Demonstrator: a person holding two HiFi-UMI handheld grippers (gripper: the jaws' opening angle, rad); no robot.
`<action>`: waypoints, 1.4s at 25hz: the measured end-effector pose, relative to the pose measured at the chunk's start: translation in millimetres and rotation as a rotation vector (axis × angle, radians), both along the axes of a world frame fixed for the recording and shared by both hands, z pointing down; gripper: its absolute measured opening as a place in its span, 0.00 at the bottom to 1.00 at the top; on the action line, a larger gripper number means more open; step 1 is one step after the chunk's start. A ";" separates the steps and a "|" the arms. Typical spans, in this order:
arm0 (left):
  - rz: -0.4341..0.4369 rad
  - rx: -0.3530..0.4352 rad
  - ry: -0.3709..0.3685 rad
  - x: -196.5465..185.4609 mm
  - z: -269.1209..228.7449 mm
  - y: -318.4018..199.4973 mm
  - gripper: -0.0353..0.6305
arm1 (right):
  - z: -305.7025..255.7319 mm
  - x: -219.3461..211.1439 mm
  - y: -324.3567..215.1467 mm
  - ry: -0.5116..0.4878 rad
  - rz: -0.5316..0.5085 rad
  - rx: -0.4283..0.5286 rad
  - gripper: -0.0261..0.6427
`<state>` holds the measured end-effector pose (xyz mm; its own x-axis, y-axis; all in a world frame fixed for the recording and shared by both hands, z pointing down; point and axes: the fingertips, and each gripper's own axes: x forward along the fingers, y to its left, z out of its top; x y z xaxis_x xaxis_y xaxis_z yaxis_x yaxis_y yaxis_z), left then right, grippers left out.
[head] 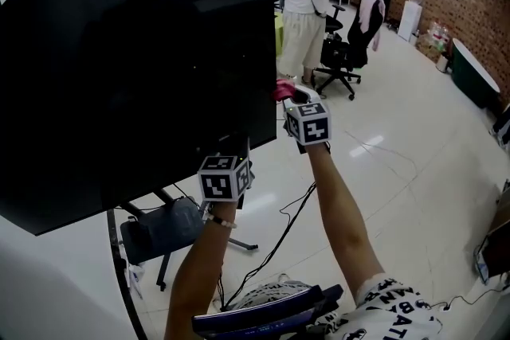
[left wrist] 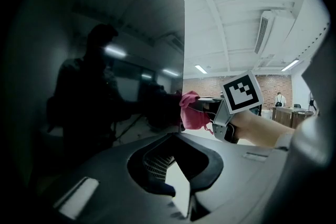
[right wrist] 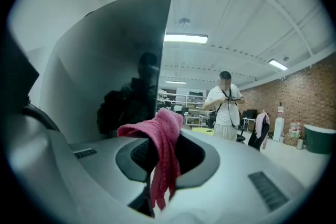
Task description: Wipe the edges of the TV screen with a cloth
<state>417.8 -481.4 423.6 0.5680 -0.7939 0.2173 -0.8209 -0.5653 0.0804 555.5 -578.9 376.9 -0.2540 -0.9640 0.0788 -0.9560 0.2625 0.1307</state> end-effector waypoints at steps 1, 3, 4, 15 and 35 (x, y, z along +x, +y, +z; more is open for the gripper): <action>0.007 0.016 0.001 2.8 -11.1 -2.3 0.05 | -10.3 -1.2 0.1 0.021 -0.004 0.005 0.15; 0.016 0.044 0.002 7.4 -34.1 -6.4 0.05 | -30.4 -4.7 0.8 0.077 -0.016 0.012 0.15; 0.017 0.058 0.003 9.2 -46.1 -8.2 0.05 | -40.7 -5.8 1.4 0.098 -0.023 0.022 0.15; 0.036 0.234 0.001 28.3 -180.8 -16.6 0.05 | -177.3 -7.9 3.5 0.231 -0.028 0.188 0.15; 0.070 0.397 -0.017 44.5 -321.3 -8.7 0.05 | -389.0 1.0 14.1 0.325 0.014 0.425 0.15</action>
